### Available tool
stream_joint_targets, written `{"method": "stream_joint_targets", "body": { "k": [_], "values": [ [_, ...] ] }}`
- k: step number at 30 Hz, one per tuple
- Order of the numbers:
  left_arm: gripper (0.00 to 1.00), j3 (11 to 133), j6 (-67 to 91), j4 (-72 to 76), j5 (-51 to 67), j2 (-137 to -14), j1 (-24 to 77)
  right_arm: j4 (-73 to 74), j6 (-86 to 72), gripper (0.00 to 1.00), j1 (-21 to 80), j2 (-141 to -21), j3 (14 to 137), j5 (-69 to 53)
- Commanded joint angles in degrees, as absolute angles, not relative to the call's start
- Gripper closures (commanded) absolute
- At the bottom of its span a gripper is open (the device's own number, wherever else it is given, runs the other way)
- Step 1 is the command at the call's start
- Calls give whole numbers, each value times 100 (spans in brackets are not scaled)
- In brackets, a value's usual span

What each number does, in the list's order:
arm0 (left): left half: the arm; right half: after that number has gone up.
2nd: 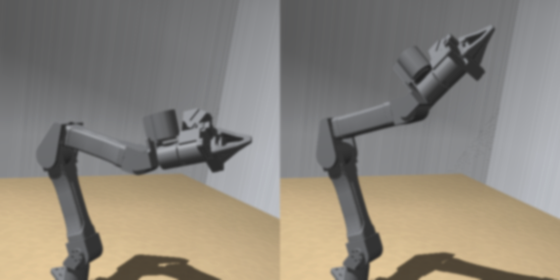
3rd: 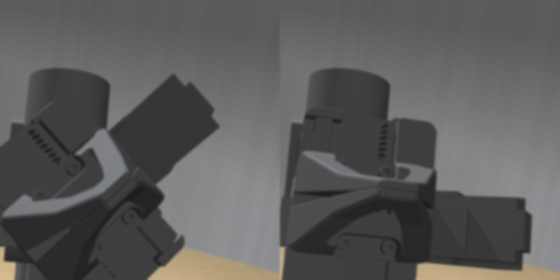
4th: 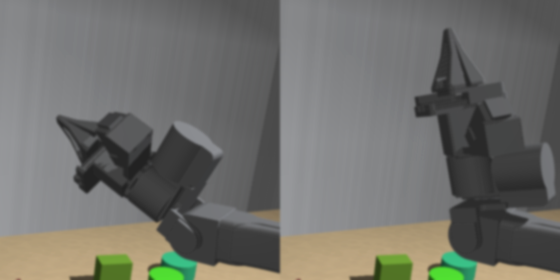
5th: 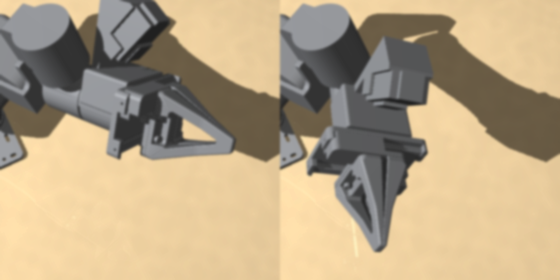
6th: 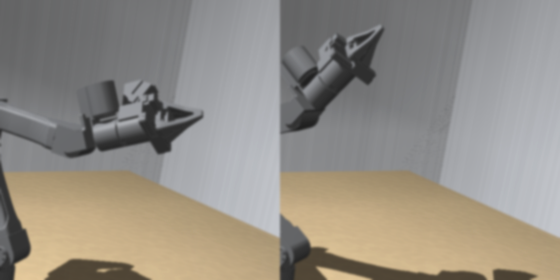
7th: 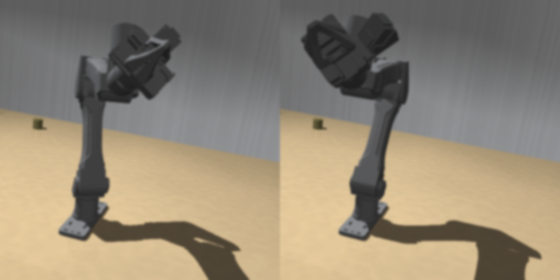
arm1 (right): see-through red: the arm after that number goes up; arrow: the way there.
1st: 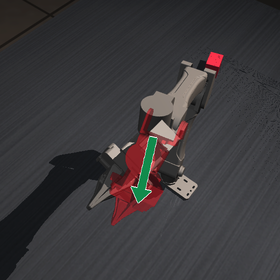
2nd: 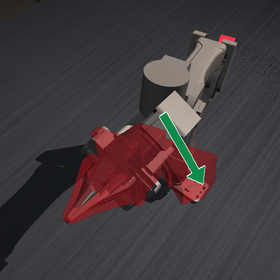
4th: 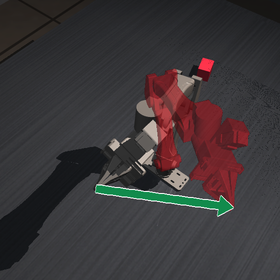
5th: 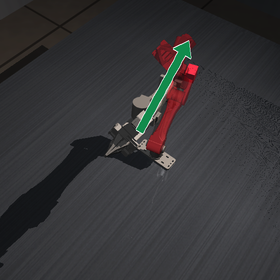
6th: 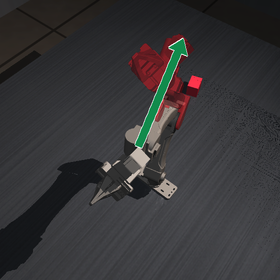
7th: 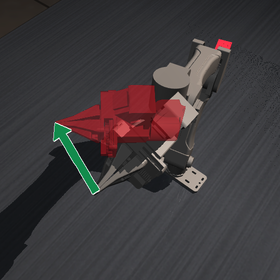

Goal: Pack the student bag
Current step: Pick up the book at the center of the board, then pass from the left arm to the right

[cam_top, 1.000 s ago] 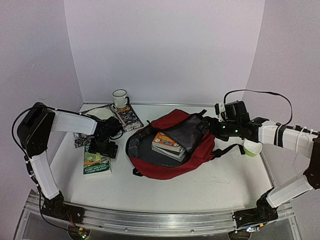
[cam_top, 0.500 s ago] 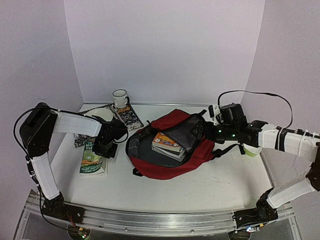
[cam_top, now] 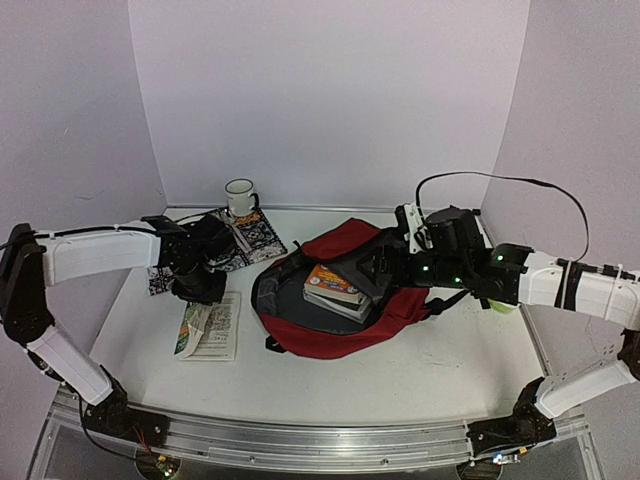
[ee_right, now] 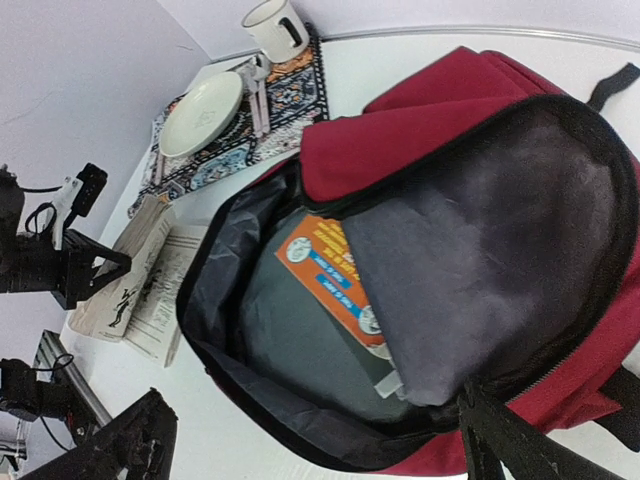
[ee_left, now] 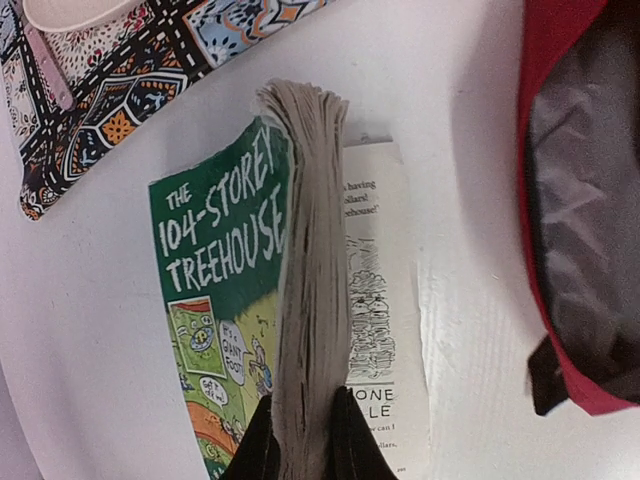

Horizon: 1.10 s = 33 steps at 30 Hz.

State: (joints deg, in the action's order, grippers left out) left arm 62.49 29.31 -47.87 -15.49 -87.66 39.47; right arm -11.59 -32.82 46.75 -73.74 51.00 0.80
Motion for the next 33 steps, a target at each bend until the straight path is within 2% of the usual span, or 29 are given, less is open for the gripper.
{"method": "stream_joint_targets", "body": {
  "k": [1, 9, 14, 26, 33],
  "values": [
    [100, 6722, 2657, -5001, -1357, -7882, 3983, -1372, -3316, 2, 5054, -7480, 5513, 291],
    [100, 7591, 2256, -5285, -1061, -7207, 3981, -1772, -3421, 2, 5356, -7883, 5809, 94],
    [100, 7912, 2002, -5139, -331, -7114, 3982, -2355, -3882, 2, 5447, -8338, 5913, -187],
    [100, 7315, 1996, -3665, 1486, -7134, 3986, -4448, -5605, 2, 5523, -9640, 6034, -553],
    [100, 6921, 2025, -3093, 1729, -7309, 3990, -5188, -6105, 2, 5549, -10138, 6227, -792]
  ]
}}
